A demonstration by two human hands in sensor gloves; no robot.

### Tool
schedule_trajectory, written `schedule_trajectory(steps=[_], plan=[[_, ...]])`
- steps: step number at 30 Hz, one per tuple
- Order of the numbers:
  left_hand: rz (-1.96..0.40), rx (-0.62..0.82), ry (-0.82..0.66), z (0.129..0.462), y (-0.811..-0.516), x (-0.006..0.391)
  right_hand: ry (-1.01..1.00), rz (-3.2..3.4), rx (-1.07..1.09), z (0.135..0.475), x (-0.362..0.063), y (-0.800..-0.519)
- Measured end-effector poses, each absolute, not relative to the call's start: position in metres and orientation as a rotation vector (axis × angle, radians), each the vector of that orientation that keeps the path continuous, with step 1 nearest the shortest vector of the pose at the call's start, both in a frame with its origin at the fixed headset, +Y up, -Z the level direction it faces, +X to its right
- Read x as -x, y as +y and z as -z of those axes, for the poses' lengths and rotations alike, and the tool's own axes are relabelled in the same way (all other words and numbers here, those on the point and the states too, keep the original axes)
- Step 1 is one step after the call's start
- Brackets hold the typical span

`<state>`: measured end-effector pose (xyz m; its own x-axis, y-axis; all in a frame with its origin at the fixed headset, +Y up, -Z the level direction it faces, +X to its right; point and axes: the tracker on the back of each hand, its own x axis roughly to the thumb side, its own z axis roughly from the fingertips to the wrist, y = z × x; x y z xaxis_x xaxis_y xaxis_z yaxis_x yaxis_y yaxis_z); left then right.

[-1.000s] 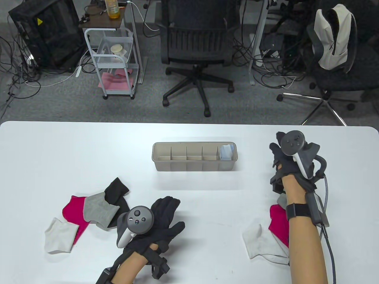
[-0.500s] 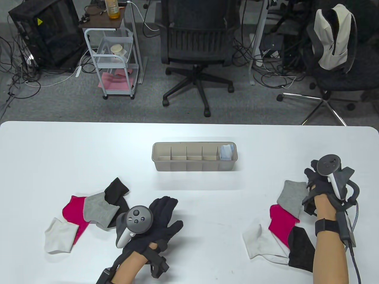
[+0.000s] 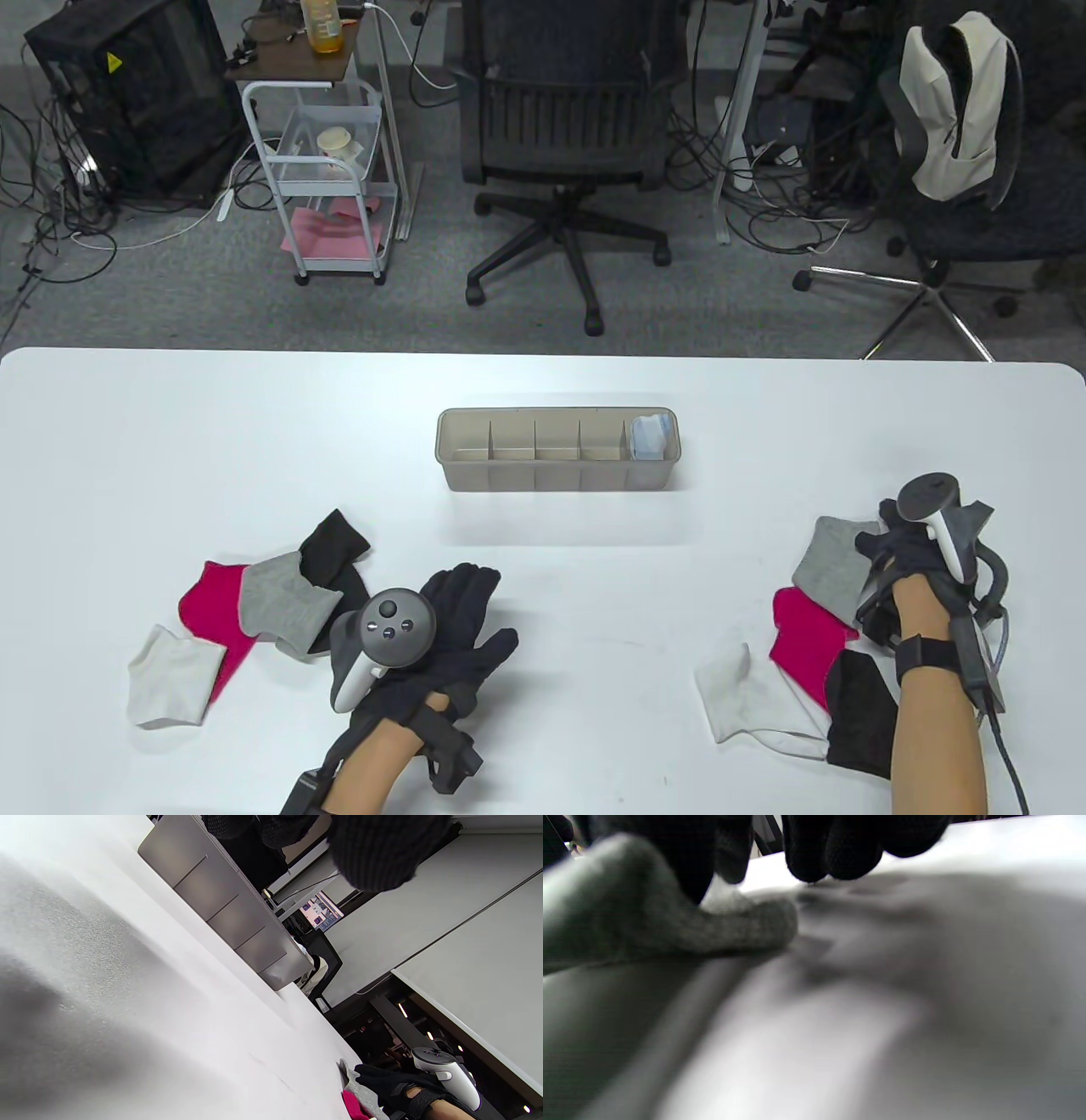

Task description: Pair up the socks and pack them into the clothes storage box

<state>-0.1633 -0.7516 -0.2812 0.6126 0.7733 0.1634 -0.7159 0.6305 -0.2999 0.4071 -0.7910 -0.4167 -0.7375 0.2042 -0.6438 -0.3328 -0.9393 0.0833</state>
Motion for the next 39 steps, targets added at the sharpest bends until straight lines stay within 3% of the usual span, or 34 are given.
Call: schedule_trajectory(steps=[9,14,27,39], plan=[[-0.859,0.222,-0.287,0.28,-0.753,0.163,0.192,-2.644,0.966,0.419,-0.406,-0.792],[-0.872,0.221,-0.289,0.28,-0.752,0.163,0.108,-2.698,0.947,0.417,-0.405,-0.778],[-0.912,0.208,-0.318,0.277,-0.748,0.16,-0.259,-2.772,0.729,0.39,-0.395,-0.667],[-0.955,0.196,-0.355,0.273,-0.741,0.153,-0.537,-2.786,0.284,0.36,-0.315,-0.571]])
